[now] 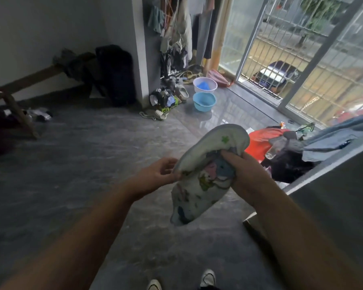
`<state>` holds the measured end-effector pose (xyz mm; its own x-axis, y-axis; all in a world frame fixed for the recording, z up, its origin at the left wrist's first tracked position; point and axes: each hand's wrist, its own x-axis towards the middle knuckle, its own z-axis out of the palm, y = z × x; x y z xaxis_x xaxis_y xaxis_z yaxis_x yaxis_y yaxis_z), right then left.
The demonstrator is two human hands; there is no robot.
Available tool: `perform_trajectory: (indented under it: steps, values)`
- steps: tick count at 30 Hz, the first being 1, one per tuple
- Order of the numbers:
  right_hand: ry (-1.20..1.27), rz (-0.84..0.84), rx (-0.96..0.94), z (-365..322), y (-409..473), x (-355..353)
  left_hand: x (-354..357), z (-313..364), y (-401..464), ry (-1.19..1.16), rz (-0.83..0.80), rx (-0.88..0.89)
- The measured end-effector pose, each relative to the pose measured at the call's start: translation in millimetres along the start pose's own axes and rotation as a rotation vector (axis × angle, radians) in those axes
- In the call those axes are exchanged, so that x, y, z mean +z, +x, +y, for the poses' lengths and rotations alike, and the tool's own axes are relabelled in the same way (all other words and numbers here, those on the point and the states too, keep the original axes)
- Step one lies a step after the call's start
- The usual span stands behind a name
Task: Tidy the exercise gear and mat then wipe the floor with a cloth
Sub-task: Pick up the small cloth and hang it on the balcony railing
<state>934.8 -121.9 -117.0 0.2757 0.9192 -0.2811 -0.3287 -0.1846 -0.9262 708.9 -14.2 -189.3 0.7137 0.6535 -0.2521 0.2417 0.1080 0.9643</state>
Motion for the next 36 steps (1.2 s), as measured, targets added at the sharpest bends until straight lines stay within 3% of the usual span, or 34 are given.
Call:
perform_trajectory:
  steps: [3,8,12,16,24,29,36]
  values:
    - [0.081,-0.008,-0.028,-17,25,-4,1,12,34,0.01,0.004,0.042]
    - [0.146,0.066,-0.065,-43,80,-34,3,47,120,-0.064,0.241,0.047]
    - [0.144,0.141,-0.091,-65,144,-70,-9,78,200,-0.212,0.284,0.016]
    - [0.103,0.165,-0.096,-98,217,-104,-25,113,274,-0.09,0.308,0.078]
    - [-0.109,0.128,-0.159,-164,360,-143,-70,175,411,0.038,0.503,0.129]
    - [-0.272,0.175,-0.266,-205,442,-154,-104,221,488,-0.216,0.402,0.134]
    - [-0.236,0.354,-0.42,-258,576,-149,-185,266,618,-0.094,0.37,0.307]
